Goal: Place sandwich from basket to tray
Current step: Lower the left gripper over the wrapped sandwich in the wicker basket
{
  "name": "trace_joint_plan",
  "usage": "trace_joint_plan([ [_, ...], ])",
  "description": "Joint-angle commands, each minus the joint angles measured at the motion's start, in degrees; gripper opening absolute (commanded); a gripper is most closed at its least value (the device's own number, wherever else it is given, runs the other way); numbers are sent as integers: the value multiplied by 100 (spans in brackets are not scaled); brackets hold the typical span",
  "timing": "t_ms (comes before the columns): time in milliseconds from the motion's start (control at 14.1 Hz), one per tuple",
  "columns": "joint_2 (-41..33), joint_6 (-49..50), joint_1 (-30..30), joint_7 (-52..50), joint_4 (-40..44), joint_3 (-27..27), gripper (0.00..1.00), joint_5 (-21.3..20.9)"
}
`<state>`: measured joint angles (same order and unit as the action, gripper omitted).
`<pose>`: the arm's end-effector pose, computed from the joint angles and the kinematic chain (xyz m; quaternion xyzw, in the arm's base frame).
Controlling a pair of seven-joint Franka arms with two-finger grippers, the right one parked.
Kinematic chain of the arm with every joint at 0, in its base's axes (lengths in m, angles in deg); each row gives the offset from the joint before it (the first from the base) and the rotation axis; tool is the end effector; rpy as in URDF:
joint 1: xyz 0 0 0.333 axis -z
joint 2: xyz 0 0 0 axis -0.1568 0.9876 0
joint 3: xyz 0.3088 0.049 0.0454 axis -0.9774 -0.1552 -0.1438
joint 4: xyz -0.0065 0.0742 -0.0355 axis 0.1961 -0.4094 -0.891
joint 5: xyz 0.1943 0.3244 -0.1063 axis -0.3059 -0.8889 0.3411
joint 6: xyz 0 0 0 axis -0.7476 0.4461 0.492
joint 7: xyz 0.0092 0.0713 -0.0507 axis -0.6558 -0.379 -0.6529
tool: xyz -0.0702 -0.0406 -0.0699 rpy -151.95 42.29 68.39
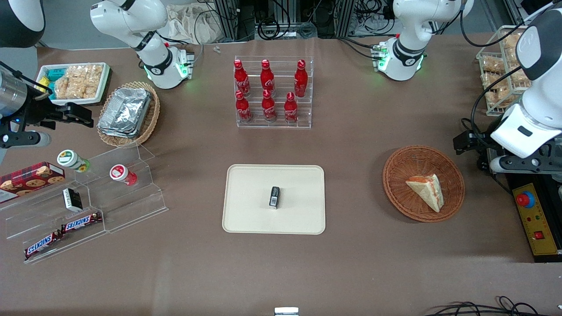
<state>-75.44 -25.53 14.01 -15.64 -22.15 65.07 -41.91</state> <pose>0.5951 -0.0571 0.5779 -0.9993 0.0315 -0.0148 0.0160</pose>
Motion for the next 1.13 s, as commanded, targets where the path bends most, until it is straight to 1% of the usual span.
trace_joint_plan([
  [0,188,182,37,-52,250,20,100,38],
  [71,197,182,45,-61,258,20,100,4],
  [213,258,182,46,-428,215,20,100,3],
  [354,354,77,45,-719,13,20,100,-14],
  [425,355,-141,19,-1025,-205,20,100,-14],
  [567,171,-878,19,-1641,-985,11,100,-23],
  [709,83,-1677,-7,-1889,-1742,-7,100,-49],
  [921,266,-2479,-16,-2458,-2245,-42,100,-49],
  [1063,520,-2814,-16,-2645,-2334,-156,100,-49],
])
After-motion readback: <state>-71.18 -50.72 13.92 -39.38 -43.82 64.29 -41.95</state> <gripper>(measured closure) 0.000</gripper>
